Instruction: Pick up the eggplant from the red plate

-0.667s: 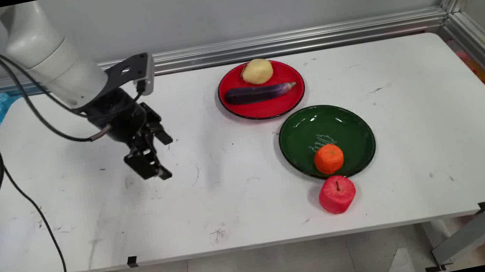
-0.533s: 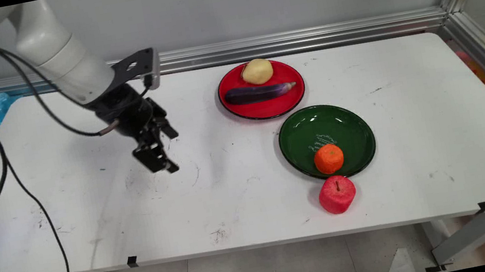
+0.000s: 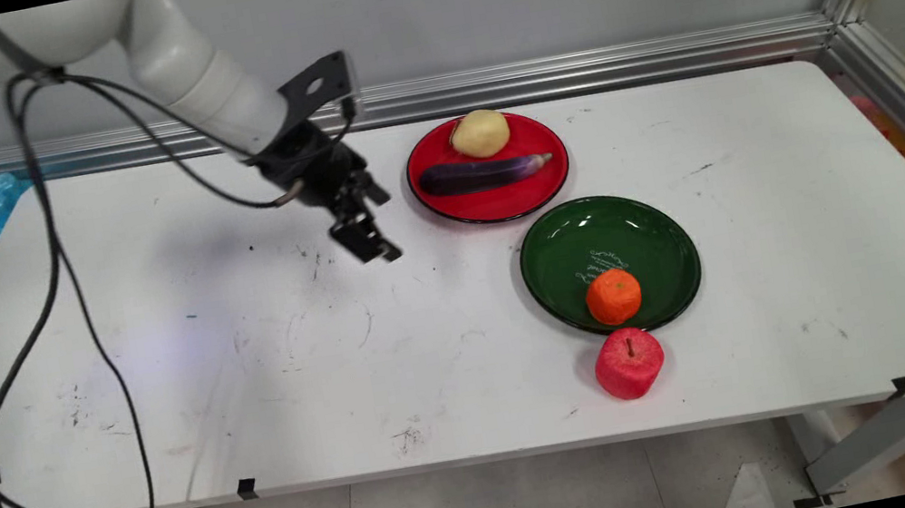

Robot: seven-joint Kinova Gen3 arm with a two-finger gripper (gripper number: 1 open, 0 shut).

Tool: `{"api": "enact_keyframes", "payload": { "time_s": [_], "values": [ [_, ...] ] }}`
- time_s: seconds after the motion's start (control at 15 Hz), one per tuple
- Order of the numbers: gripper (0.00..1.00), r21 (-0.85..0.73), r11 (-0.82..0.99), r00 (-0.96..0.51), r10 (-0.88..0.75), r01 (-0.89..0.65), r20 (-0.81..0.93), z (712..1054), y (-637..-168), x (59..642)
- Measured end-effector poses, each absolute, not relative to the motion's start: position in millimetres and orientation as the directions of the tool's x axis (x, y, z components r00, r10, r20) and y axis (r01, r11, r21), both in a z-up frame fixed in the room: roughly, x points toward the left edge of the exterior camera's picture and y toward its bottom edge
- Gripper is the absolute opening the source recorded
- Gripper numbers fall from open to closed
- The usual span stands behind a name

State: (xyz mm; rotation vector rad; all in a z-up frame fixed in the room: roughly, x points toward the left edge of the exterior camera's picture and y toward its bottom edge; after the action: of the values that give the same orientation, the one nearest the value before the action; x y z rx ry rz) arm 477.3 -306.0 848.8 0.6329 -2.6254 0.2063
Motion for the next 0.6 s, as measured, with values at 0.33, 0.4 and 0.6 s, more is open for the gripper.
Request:
{"api": "enact_keyframes", "payload": {
  "time_s": [0.33,0.4,0.6],
  "values": [
    [1.00,-0.092,0.876,-0.784,-0.373,-0.474,0.496,832,-352,464],
    [1.00,-0.100,0.874,-0.781,-0.366,-0.475,0.506,828,-362,462],
    [1.00,-0.123,0.872,-0.772,-0.345,-0.474,0.533,814,-390,455]
  ]
}}
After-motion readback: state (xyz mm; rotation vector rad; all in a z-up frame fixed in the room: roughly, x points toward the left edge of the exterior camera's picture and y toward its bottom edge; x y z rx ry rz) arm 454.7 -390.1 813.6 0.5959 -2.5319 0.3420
